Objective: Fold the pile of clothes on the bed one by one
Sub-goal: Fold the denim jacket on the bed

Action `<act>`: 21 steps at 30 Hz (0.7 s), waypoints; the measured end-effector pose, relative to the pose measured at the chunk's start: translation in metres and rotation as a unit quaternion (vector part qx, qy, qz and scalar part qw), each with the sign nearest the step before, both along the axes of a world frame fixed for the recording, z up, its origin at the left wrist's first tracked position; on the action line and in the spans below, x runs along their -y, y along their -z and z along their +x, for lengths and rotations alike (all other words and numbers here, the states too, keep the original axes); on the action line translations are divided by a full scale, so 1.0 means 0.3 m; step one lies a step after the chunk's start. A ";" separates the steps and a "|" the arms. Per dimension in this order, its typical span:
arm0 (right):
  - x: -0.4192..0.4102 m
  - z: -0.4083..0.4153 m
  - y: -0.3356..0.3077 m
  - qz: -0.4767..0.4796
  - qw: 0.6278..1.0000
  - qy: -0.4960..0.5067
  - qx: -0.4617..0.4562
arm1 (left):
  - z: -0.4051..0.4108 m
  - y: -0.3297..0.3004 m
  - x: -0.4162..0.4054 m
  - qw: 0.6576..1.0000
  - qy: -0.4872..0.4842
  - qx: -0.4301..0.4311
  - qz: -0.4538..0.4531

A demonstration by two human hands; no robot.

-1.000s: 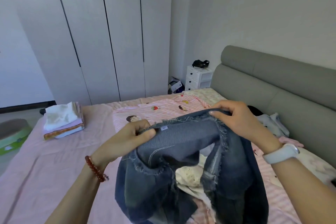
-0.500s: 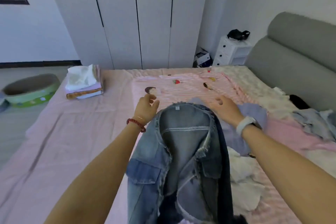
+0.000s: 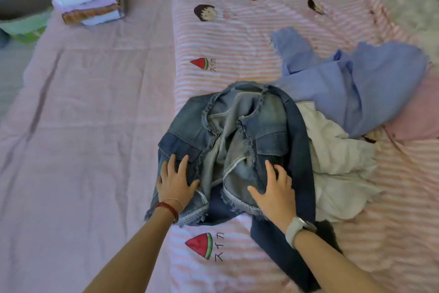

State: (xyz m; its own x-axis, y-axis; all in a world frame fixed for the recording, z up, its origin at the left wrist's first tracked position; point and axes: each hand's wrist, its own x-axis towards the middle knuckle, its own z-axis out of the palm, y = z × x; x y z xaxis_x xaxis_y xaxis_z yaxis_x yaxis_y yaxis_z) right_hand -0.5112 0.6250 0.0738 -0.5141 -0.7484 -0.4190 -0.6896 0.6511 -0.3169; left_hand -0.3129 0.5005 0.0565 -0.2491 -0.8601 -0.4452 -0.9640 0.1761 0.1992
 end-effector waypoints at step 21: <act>0.262 -0.129 -0.329 -0.303 0.939 0.063 0.148 | -0.195 -0.200 0.099 0.920 0.043 -0.386 0.052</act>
State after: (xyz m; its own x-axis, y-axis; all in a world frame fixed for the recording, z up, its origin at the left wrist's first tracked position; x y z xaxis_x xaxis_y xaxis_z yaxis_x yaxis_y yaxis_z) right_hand -0.5501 0.5465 0.1726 -0.5420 -0.8371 -0.0744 -0.4428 0.3597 -0.8213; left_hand -0.3713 0.4707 0.1165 -0.5906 -0.7854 -0.1854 -0.5116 0.1867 0.8387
